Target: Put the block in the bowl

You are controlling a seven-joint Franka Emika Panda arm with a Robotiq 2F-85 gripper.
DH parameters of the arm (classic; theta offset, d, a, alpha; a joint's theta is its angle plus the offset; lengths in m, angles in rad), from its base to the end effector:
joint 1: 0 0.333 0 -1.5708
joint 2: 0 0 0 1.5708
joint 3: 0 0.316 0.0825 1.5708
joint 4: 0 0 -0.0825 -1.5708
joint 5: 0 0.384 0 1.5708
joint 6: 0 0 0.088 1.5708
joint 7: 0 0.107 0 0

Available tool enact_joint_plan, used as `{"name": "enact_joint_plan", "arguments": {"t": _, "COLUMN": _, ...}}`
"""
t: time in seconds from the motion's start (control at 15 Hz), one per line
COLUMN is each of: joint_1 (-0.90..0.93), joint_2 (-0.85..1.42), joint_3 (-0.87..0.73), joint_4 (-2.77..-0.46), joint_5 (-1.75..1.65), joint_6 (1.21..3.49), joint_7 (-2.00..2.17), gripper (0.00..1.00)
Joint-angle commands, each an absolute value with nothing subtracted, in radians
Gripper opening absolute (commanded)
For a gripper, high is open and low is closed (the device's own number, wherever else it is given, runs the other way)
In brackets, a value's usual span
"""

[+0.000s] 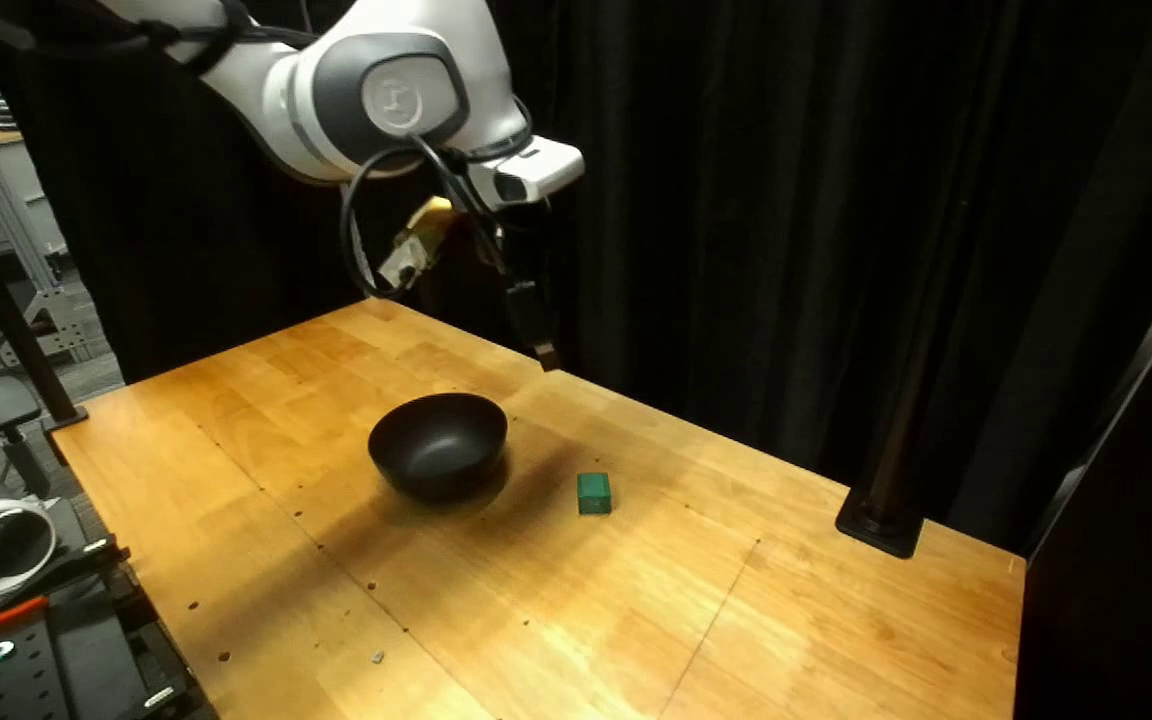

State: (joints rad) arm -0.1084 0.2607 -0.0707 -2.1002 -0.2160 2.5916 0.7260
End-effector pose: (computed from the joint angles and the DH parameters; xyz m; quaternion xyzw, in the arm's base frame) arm 0.5912 -0.1017 0.3183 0.9255 -0.3532 0.1302 0.0418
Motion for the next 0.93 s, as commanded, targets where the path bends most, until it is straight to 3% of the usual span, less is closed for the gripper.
{"name": "enact_joint_plan", "arguments": {"t": 0.0, "joint_1": -0.051, "joint_2": 0.494, "joint_3": -0.163, "joint_4": -1.850, "joint_5": -0.206, "joint_6": 2.486, "joint_7": 0.774, "gripper": 1.00}}
{"name": "enact_joint_plan", "arguments": {"t": 0.4, "joint_1": -0.071, "joint_2": 0.706, "joint_3": -0.185, "joint_4": -1.626, "joint_5": -0.096, "joint_6": 2.296, "joint_7": 0.723, "gripper": 1.00}}
{"name": "enact_joint_plan", "arguments": {"t": 0.87, "joint_1": -0.126, "joint_2": 0.810, "joint_3": -0.166, "joint_4": -1.530, "joint_5": 0.032, "joint_6": 2.197, "joint_7": 0.649, "gripper": 1.00}}
